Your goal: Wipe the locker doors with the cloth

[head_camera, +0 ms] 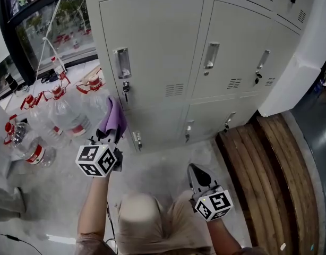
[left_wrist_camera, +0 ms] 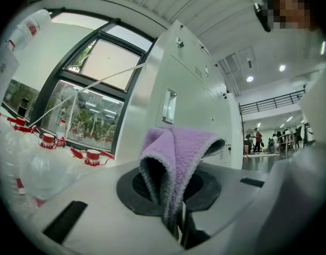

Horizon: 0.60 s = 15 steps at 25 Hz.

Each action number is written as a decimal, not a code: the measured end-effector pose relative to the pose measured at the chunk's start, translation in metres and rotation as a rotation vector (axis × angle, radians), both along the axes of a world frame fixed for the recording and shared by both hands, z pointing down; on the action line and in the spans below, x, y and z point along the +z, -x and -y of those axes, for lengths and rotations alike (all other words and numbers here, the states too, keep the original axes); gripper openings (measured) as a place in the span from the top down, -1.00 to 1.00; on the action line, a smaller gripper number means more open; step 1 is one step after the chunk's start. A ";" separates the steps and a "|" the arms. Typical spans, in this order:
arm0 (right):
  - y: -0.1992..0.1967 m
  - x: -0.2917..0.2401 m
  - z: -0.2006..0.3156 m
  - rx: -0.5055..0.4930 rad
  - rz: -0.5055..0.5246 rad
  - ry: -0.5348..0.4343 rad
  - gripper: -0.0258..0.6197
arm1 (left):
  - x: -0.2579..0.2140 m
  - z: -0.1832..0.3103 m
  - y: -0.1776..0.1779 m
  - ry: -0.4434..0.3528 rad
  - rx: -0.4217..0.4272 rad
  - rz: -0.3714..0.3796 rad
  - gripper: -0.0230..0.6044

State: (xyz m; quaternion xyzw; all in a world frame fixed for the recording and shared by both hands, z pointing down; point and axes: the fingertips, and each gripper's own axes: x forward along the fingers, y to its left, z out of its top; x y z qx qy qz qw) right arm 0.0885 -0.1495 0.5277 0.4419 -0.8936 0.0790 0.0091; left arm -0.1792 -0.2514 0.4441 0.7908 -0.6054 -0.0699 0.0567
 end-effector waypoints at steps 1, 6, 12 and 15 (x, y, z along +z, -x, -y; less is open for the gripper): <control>0.001 0.000 0.000 -0.002 -0.001 0.001 0.93 | 0.003 0.003 0.004 0.007 -0.009 0.002 0.80; 0.001 0.002 0.001 0.002 -0.004 0.007 0.93 | 0.018 0.020 0.016 0.031 -0.033 -0.005 0.80; -0.001 0.004 0.003 0.013 -0.009 0.008 0.93 | 0.024 0.042 0.011 0.044 -0.027 -0.014 0.80; -0.002 0.005 0.004 0.017 -0.010 0.010 0.93 | 0.023 0.052 0.006 0.045 -0.016 -0.015 0.80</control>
